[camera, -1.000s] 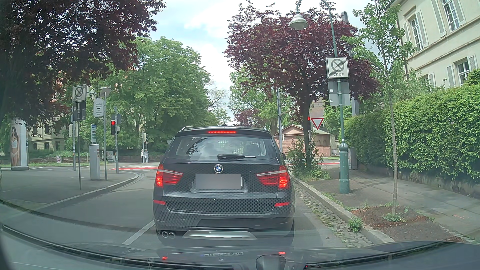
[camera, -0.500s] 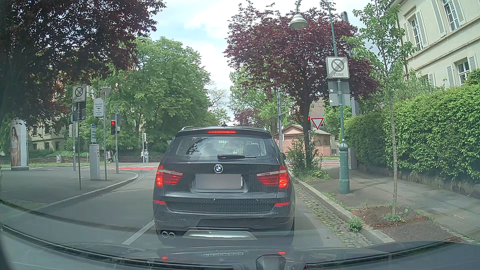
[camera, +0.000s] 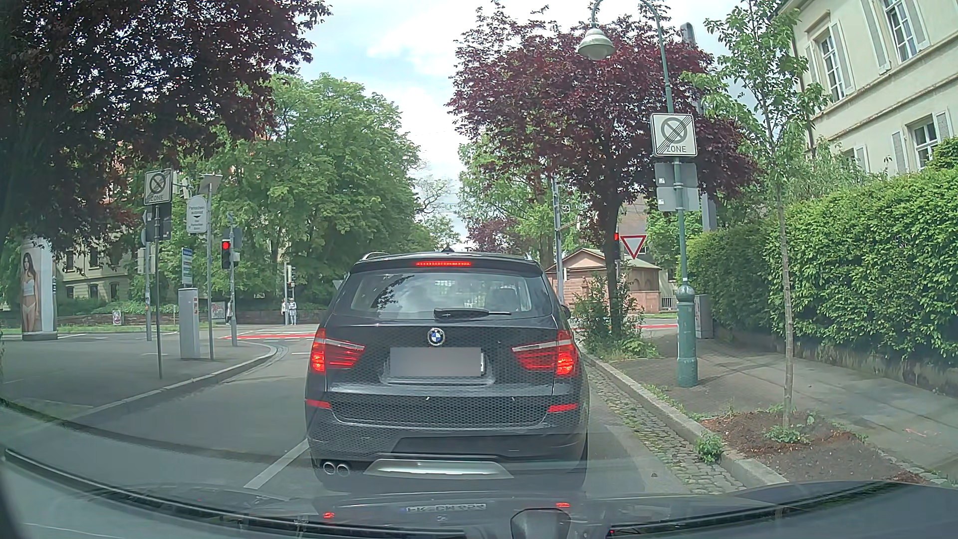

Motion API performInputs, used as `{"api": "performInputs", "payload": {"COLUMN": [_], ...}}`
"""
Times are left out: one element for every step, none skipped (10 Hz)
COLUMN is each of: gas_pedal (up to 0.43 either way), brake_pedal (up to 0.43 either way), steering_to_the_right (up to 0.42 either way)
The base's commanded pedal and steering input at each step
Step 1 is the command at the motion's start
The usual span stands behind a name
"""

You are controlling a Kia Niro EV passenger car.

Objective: Follow the waypoints while adhering to traffic rules and regulations

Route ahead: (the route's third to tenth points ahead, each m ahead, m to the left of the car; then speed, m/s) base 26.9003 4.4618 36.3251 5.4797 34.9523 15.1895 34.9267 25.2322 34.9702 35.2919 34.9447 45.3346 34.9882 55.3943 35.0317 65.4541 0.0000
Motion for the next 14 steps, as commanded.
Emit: {"api": "performInputs", "payload": {"gas_pedal": [0.000, 0.000, 0.000, 0.000, 0.000, 0.000, 0.000, 0.000, 0.000, 0.000, 0.000, 0.000, 0.000, 0.000], "brake_pedal": [0.274, 0.274, 0.274, 0.274, 0.274, 0.274, 0.274, 0.274, 0.274, 0.274, 0.274, 0.274, 0.268, 0.268], "steering_to_the_right": [0.002, 0.002, 0.002, 0.002, 0.002, 0.002, 0.002, 0.002, 0.002, 0.002, 0.002, 0.002, 0.002, 0.002]}}
